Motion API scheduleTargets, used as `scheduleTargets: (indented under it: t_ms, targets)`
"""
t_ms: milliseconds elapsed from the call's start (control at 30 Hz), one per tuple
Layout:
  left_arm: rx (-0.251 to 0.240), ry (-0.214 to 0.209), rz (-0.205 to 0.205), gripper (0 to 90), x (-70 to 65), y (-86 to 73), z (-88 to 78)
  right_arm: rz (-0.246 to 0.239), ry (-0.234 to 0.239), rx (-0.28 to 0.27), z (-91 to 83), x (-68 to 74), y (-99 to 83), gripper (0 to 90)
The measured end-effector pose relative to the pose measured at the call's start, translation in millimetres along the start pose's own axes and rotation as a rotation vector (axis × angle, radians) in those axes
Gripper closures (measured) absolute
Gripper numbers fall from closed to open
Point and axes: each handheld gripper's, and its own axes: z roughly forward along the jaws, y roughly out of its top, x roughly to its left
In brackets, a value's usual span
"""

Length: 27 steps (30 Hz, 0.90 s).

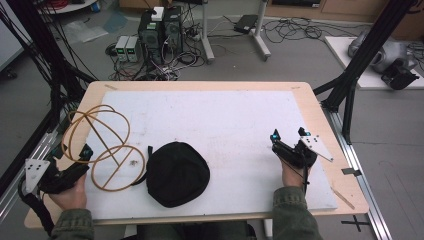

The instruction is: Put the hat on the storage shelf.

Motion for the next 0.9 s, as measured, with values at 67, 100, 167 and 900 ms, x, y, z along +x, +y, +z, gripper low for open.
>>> scheduleTargets:
  t_ms: [67,100,167,900]
  targets:
    - [-0.003,0.002,0.000,20.6,0.2,0.2,0.0,-0.001,0.000,0.001,-0.6,-0.1,-0.1,9.2]
    - [-0.003,0.002,0.000,20.6,0.2,0.2,0.0,0.000,-0.002,0.001,-1.1,0.2,-0.1,9.3]
    - [-0.002,0.001,-0.001,20.6,0.2,0.2,0.0,0.000,0.000,0.002,-1.7,-0.2,-0.2,9.2]
    - [0.001,-0.001,0.001,20.6,0.0,0.0,0.5,0.008,0.006,0.006,-0.8,-1.0,-0.5,9.3]
